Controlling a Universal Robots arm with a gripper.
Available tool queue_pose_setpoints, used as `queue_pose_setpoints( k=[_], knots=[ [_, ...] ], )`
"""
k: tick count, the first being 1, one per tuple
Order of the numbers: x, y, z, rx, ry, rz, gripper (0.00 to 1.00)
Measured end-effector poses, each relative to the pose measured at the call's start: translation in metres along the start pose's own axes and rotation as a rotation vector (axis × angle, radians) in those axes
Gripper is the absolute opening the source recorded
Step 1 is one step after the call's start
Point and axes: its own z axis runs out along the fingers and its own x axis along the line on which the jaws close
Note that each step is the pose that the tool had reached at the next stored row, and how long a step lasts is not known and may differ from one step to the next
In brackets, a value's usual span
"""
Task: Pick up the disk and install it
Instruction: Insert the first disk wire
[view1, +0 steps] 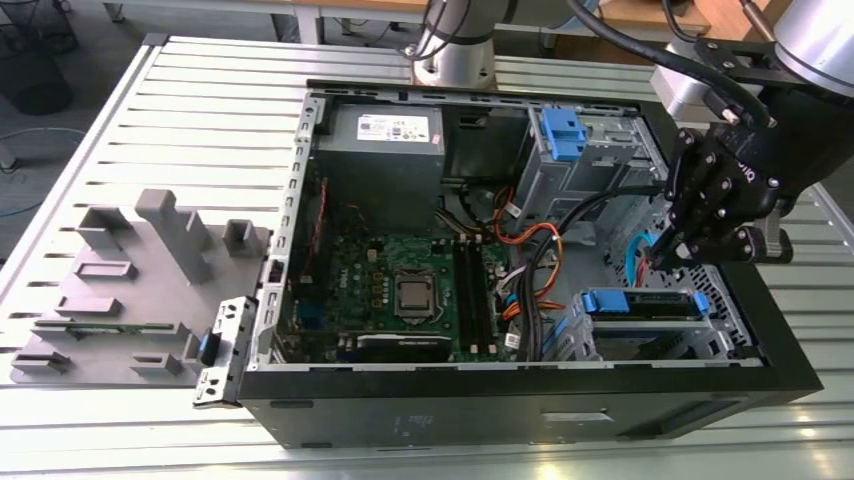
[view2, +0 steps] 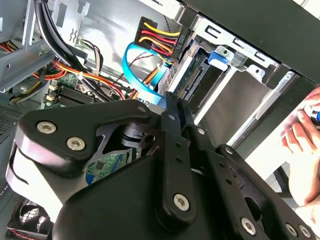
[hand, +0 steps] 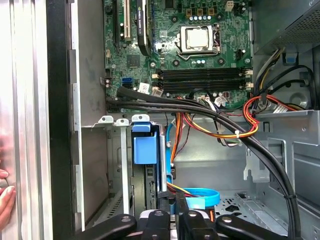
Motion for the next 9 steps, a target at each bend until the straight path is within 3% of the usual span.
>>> queue_pose_setpoints(
  k=[9],
  knots=[
    [0.0, 0.0, 0.0002, 0.0, 0.0, 0.0, 0.16]
  ],
)
